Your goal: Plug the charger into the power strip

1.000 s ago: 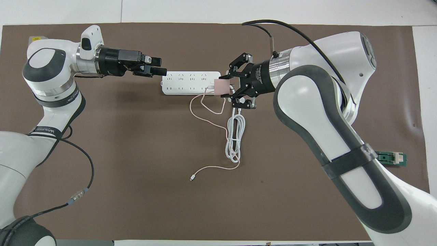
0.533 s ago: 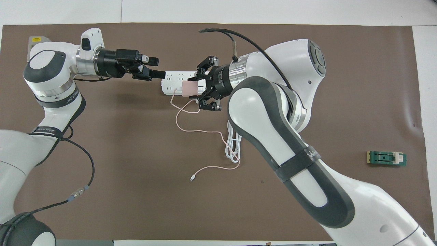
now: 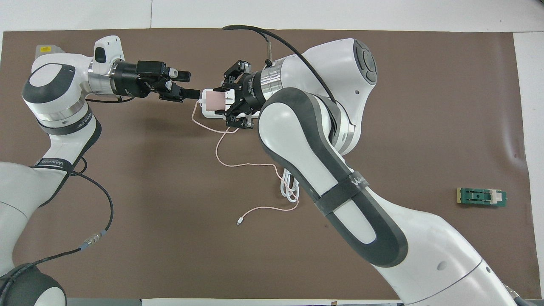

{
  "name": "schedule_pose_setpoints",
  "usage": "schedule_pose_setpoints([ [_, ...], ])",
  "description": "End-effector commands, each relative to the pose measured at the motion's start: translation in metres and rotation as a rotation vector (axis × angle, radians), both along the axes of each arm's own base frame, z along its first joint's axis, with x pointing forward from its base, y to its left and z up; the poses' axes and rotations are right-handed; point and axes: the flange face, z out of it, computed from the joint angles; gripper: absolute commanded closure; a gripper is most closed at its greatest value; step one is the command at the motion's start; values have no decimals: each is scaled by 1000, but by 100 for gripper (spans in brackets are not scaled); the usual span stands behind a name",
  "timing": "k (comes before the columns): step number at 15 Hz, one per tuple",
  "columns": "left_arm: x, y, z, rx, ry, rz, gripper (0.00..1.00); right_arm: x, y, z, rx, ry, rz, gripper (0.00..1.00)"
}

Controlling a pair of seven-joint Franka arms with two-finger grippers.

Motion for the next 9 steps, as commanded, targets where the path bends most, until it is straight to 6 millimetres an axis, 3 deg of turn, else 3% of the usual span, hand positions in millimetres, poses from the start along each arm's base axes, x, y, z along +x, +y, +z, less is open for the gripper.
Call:
schedule_pose_setpoints([
  [1, -13, 4, 8, -9, 18, 5, 0, 15, 11, 0, -1, -6, -25, 100],
  [6, -23, 9, 13, 2, -7, 29, 0, 19, 13, 9, 9, -27, -23, 100],
  [9, -28, 10, 2, -4, -38, 39, 0, 18, 15, 7, 7, -21, -15, 100],
])
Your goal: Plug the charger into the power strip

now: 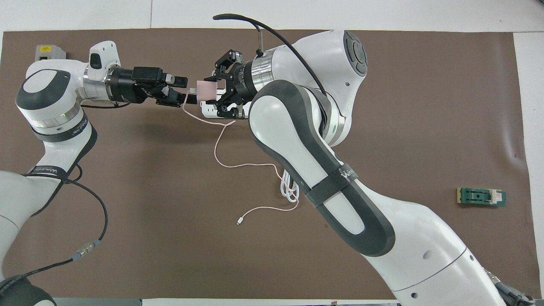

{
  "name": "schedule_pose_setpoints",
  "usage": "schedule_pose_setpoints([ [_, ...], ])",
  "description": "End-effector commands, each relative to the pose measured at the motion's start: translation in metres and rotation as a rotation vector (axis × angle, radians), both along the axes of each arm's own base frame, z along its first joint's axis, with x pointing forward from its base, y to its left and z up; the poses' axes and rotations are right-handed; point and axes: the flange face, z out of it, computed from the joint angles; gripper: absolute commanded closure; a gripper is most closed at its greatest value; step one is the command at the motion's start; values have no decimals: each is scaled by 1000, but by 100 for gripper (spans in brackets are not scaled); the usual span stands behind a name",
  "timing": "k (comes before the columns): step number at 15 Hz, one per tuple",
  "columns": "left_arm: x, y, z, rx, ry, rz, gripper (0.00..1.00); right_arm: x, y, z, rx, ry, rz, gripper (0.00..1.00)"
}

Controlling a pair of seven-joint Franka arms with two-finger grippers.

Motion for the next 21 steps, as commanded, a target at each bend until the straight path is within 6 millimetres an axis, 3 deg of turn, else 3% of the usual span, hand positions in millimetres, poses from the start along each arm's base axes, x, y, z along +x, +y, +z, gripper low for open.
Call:
schedule_pose_setpoints([
  [1, -12, 4, -1, -3, -27, 28, 0, 4, 4, 1, -10, 8, -9, 100],
  [5, -12, 3, -2, 10, -66, 62, 0, 4, 3, 2, -11, 7, -7, 100],
  [14, -36, 2, 12, 22, -146, 122, 0, 4, 2, -5, -17, 23, -2, 100],
  [21, -34, -1, 14, 42, -158, 153, 0, 6, -2, -4, -19, 22, -5, 100],
])
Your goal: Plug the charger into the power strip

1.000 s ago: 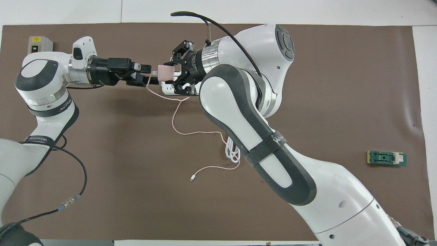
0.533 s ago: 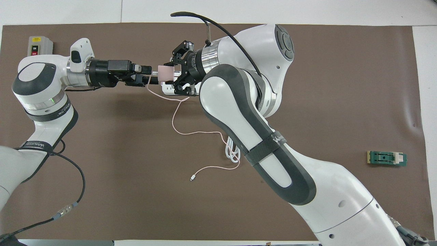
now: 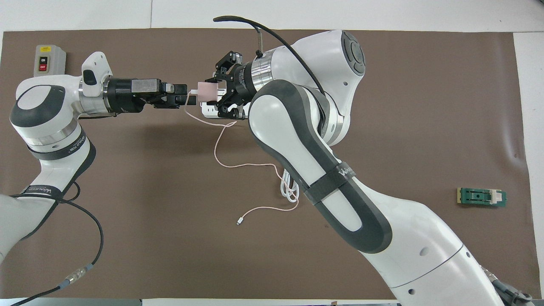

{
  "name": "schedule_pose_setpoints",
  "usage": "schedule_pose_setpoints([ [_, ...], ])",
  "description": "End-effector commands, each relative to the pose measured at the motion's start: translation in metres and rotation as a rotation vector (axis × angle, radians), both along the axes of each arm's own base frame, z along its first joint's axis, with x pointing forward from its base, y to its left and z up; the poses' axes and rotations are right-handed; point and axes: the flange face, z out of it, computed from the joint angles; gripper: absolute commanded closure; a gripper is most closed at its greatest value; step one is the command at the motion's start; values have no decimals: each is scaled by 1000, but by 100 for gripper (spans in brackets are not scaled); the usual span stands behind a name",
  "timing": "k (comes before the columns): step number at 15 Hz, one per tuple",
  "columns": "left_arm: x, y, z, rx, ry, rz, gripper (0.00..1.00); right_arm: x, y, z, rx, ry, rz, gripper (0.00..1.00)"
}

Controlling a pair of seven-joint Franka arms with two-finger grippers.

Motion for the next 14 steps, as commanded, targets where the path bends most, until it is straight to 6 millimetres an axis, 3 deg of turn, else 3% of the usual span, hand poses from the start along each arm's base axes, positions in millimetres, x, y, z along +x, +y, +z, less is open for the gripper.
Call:
schedule_pose_setpoints([
  [1, -7, -4, 2, 10, -15, 40, 0, 4, -1, 3, -13, 13, -6, 100],
  [8, -7, -27, 0, 9, -11, 69, 0, 4, -1, 3, -11, 14, -6, 100],
  [14, -8, -24, -2, 1, -24, 63, 0, 4, -2, 2, -12, 15, -8, 100],
])
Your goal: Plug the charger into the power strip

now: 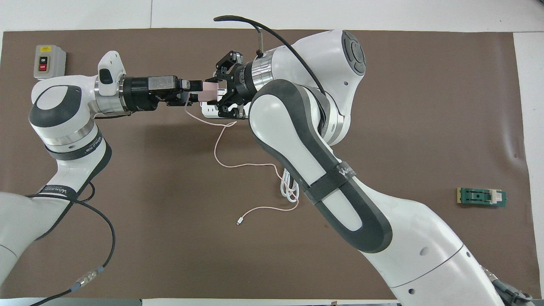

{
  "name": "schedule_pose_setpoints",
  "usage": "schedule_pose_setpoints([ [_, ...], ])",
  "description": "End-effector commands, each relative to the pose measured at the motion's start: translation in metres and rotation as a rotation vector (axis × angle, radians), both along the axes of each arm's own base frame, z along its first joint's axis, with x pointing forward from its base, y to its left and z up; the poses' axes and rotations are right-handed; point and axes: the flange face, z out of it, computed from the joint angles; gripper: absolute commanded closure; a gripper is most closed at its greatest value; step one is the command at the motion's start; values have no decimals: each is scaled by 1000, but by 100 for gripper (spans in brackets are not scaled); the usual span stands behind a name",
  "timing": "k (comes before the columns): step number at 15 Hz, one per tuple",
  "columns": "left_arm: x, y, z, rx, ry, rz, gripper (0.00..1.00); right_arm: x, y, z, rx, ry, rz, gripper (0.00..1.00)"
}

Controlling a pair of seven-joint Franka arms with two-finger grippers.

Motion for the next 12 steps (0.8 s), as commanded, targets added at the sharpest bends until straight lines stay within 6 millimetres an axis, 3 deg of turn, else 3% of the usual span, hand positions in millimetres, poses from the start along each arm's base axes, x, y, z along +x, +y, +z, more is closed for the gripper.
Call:
schedule_pose_setpoints([
  [1, -9, 4, 1, -9, -15, 24, 5, 4, -1, 2, -12, 15, -7, 100],
  [2, -9, 4, 1, -8, -15, 24, 17, 4, -1, 2, -10, 16, -7, 100],
  [3, -9, 4, 1, -8, -15, 24, 41, 4, -1, 3, -9, 15, -7, 100],
  [5, -9, 4, 2, -4, -18, 27, 64, 4, -1, 2, -10, 15, -8, 100],
  [7, -9, 5, 2, -7, -18, 27, 93, 5, -2, 2, -9, 17, -9, 100],
  [8, -9, 6, 2, -5, -18, 27, 100, 5, -2, 2, -9, 16, -10, 100],
  [12, -9, 12, 4, -10, -21, 11, 100, 5, -2, 2, -5, 18, -11, 100],
])
